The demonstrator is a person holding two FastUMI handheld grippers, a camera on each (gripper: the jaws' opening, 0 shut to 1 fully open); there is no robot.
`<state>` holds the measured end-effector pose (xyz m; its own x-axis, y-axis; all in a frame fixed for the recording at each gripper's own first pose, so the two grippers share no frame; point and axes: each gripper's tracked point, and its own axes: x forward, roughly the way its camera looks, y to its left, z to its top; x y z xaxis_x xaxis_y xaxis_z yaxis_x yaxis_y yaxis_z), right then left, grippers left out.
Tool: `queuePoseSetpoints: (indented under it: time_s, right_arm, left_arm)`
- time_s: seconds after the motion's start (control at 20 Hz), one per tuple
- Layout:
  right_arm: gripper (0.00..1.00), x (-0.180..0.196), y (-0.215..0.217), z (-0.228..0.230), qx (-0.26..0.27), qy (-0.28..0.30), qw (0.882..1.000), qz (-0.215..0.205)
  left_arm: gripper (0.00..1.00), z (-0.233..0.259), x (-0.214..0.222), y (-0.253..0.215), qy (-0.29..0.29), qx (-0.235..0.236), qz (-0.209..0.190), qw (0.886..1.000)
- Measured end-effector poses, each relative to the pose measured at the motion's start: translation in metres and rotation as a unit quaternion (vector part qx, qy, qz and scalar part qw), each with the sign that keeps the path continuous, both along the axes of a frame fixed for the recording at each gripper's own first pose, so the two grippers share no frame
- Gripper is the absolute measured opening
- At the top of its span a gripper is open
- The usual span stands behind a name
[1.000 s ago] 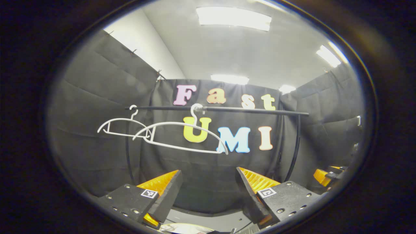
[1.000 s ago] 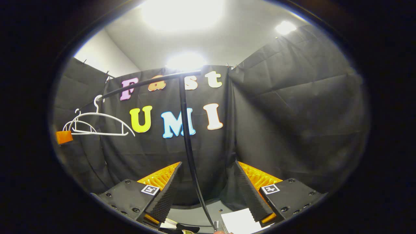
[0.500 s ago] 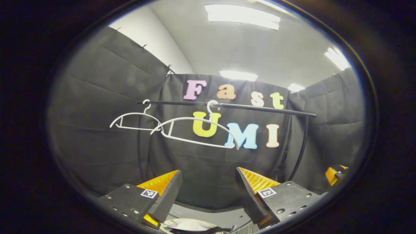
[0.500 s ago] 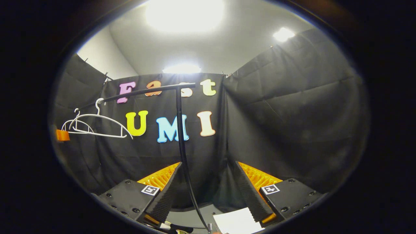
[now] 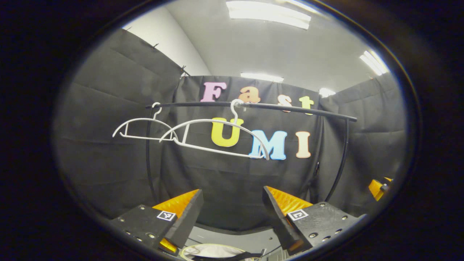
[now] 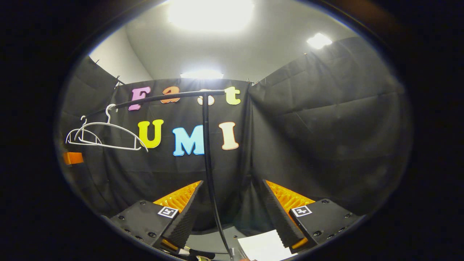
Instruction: Grasp the clothes on the hanger with both hands and then place them into the laundry hamper below.
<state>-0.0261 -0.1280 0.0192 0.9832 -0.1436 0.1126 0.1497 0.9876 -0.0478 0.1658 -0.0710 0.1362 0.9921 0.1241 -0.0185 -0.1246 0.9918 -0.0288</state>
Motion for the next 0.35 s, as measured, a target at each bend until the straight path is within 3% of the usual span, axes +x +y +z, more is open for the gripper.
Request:
queuePoseSetpoints:
  time_s: [0.15, 0.35]
  right_arm:
    - [0.97, -0.002, 0.008, -0.004, 0.003, 0.005, 1.000, -0.001]
    - [0.97, -0.009, 0.006, -0.010, 0.002, 0.004, 1.000, -0.018]
  left_arm:
    - [0.94, 0.002, -0.006, 0.023, -0.023, 0.011, 0.031, 0.999]
    - [0.94, -0.013, -0.003, 0.035, -0.025, -0.004, 0.031, 0.999]
